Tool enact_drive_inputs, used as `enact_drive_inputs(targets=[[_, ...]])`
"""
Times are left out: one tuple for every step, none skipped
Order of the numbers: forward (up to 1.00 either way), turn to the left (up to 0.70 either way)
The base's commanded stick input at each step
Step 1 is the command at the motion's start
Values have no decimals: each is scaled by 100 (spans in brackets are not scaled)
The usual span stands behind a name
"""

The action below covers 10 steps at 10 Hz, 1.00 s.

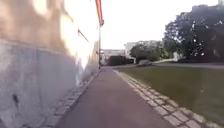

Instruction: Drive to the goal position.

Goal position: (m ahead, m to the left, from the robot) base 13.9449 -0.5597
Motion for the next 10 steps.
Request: enact_drive_inputs(targets=[[70, 0], [70, 0], [70, 0], [70, 0], [70, 0], [70, 0], [70, 0], [70, 0], [70, 0], [70, 0]])
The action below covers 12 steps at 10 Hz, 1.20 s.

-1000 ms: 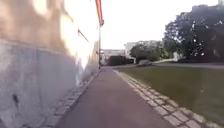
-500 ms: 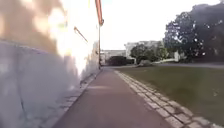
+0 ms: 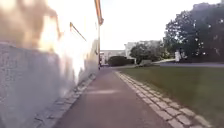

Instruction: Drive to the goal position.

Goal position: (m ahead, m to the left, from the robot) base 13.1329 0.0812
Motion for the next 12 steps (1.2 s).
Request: enact_drive_inputs(targets=[[70, 0], [70, 0], [70, 0], [70, 0], [70, 0], [70, 0], [70, 0], [70, 0], [70, 0], [70, 0], [70, 0], [70, 0]])
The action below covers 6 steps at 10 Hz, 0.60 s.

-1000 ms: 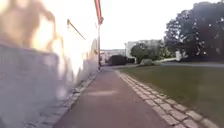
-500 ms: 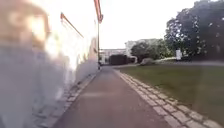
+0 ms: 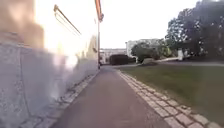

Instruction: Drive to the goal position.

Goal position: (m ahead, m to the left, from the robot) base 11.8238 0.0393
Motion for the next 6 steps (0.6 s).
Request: enact_drive_inputs(targets=[[70, 0], [70, 0], [70, 0], [70, 0], [70, 0], [70, 0]])
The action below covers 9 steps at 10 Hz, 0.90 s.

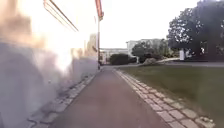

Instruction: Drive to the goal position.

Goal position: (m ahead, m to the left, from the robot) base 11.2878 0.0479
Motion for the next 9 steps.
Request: enact_drive_inputs(targets=[[70, 0], [70, 0], [70, 0], [70, 0], [70, 0], [70, 0], [70, 0], [70, 0], [70, 0]])
